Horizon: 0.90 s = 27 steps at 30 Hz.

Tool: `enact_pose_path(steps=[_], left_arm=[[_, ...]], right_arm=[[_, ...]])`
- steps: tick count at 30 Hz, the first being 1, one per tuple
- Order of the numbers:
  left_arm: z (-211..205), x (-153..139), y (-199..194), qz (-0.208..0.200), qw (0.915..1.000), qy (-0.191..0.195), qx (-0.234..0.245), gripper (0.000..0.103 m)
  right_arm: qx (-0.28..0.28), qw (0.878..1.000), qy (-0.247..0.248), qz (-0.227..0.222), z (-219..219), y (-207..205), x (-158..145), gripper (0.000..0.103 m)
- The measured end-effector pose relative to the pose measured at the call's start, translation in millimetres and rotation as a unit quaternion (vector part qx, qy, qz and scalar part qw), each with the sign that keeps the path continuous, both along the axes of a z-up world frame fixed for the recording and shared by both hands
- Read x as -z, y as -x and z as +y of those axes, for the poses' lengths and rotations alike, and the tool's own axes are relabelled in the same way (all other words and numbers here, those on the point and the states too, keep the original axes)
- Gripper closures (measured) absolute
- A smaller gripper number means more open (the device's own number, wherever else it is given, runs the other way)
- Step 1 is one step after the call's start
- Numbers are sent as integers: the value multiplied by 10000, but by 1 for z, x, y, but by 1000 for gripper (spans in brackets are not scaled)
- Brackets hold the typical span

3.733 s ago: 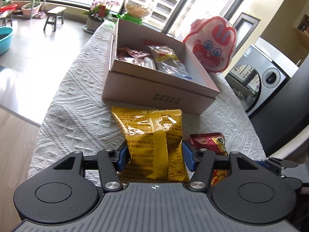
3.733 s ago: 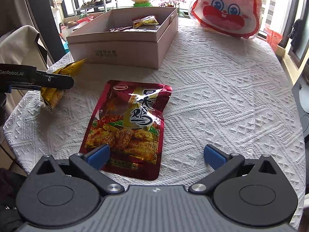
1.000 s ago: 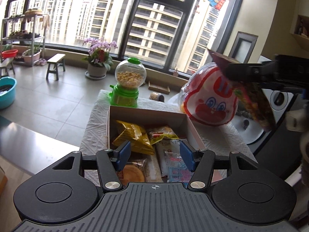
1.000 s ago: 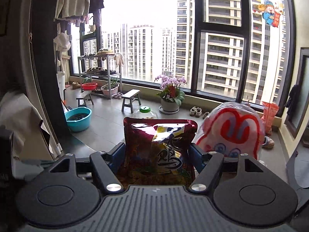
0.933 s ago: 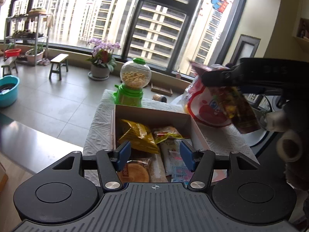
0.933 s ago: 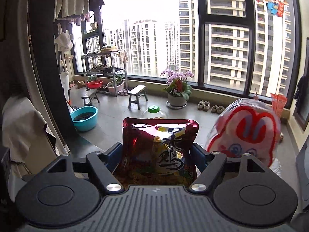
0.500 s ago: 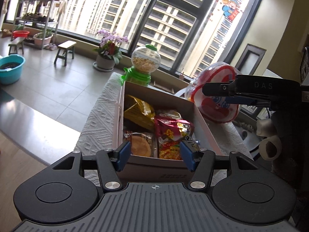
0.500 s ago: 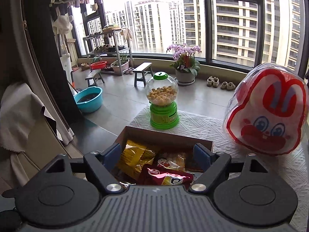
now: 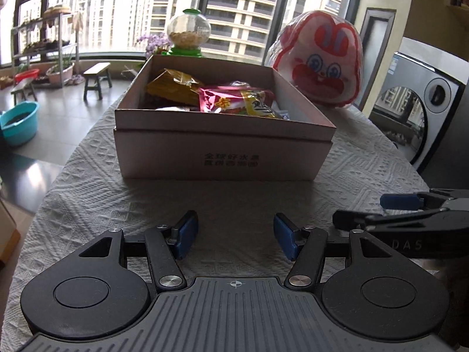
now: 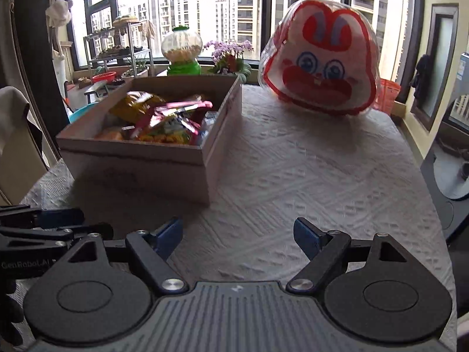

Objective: Organize snacks

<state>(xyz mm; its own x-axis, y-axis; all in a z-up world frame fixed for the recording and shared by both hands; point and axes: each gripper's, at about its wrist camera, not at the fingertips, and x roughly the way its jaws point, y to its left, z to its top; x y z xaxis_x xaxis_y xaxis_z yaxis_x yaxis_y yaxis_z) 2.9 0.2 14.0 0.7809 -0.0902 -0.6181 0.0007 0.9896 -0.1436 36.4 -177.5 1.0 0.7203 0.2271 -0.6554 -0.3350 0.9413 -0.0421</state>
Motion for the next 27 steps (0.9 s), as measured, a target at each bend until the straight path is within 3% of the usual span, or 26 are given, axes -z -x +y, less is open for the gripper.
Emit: enact_pose_path(steps=[6,10,27], left_arm=[[-23,8,3,-189,9966,-796,-74,40],[-23,10,5,-213,9968,-763,-135,40],[-21,10,3,-229,9969,-744,-99,40]], right_arm=[[264,9994,-151,-189,-8,4,16,7],[219,9989,-184,-378,-8,6,18,2],[254,9986,-195,-411,-7,8,19,2]])
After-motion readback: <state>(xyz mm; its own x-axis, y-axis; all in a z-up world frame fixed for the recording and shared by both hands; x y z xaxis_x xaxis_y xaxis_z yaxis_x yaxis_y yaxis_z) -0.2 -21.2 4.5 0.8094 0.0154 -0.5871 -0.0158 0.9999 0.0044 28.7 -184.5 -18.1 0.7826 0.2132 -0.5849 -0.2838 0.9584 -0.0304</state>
